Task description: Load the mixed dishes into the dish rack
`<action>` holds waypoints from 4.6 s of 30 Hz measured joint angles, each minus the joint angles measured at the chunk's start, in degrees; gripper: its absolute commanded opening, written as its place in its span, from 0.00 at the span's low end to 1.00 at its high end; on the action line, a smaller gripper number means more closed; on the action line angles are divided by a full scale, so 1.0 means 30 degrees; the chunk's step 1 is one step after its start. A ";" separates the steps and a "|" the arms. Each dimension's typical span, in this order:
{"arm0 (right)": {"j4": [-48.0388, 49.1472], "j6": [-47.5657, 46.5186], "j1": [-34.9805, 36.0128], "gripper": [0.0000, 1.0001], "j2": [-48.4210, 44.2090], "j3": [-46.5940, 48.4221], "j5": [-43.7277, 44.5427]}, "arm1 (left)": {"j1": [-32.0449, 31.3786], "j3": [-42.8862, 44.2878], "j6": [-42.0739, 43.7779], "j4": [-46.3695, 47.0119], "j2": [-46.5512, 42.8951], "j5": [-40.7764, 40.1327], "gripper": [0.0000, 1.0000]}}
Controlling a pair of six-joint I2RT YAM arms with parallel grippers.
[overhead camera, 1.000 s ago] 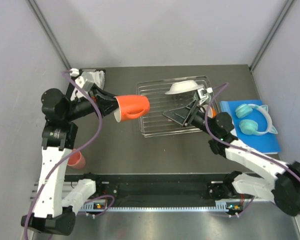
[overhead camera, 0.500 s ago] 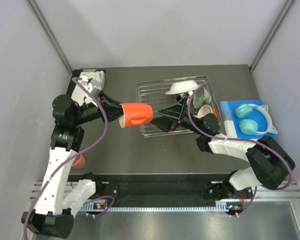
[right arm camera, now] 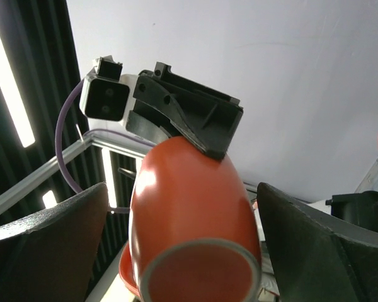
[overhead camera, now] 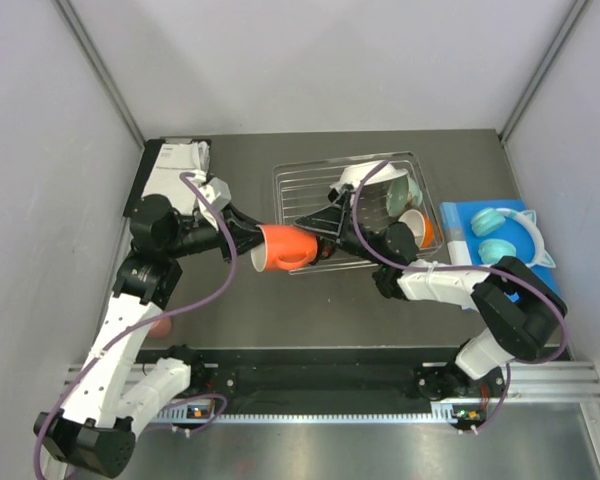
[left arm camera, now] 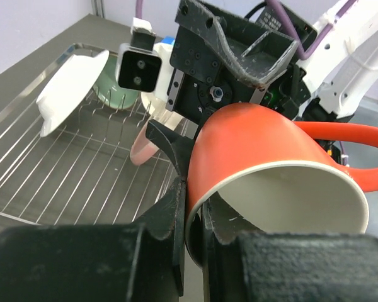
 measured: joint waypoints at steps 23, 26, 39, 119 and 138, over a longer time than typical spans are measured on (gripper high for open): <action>-0.0838 -0.0284 0.1056 0.06 0.0619 0.0226 0.0408 | -0.0517 -0.0291 0.1814 -0.0605 0.0444 -0.0699 0.00; -0.0794 -0.0124 0.1056 0.00 0.0619 0.0160 0.0561 | -0.0517 -0.0291 0.2011 -0.0736 0.0444 -0.0780 0.00; -0.4131 -0.2266 -0.0721 0.00 -0.0678 0.0160 -0.2353 | -0.0488 0.0408 0.5056 -0.4204 0.0087 -0.5472 0.99; -3.6341 -3.3113 -0.1712 0.65 1.7027 2.9514 1.4251 | 0.0262 0.2084 0.3694 -1.0433 -0.2543 -1.3478 0.99; -3.5467 -3.3580 -0.1224 1.00 1.6538 2.8749 1.5016 | 0.0299 0.1501 0.3708 -1.0448 -0.2885 -1.3493 0.99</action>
